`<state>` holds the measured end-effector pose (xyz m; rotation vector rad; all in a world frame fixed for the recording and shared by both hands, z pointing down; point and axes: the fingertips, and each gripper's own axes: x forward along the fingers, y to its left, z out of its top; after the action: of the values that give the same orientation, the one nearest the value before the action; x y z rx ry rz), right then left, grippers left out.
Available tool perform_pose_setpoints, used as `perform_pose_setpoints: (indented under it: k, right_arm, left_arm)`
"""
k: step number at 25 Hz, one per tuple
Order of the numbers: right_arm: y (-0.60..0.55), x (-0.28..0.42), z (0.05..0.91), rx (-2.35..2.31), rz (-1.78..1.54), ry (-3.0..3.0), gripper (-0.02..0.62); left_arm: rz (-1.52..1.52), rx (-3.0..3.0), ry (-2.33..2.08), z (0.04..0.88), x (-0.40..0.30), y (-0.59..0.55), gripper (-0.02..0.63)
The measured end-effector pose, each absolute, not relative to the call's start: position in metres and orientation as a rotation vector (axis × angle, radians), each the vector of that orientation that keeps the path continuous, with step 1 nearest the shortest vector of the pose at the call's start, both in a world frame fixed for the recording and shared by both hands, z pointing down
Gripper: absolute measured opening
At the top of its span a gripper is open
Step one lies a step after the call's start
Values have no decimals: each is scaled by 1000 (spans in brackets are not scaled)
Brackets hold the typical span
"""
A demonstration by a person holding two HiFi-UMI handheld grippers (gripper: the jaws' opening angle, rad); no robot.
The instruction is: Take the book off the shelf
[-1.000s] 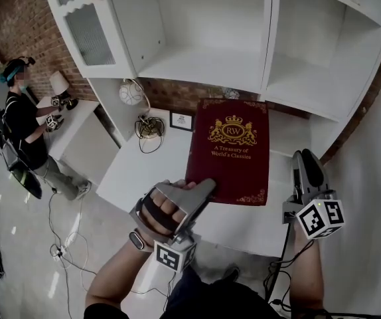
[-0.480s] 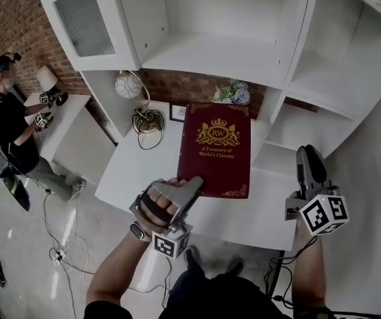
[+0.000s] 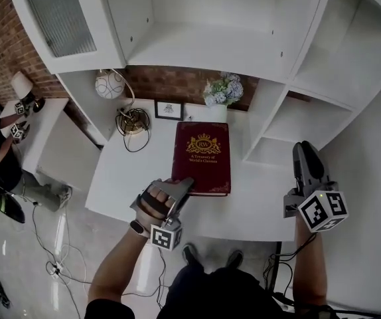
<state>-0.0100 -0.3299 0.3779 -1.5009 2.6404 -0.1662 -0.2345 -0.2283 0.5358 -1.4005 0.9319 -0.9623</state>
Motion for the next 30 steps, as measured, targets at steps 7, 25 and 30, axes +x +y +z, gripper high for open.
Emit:
perform_pose_setpoints:
  k: [7, 25, 30]
  right_arm:
    - [-331, -21, 387, -1583, -176, 2614, 78]
    - [-325, -26, 413, -1718, -233, 2582, 74]
    - [-322, -24, 421, -1727, -242, 2581, 74]
  left_arm:
    - [-1061, -1521, 846, 610, -262, -245, 216]
    - [-1169, -1775, 812, 711, -272, -265, 218]
    - [-1169, -1787, 835, 725, -271, -266, 221]
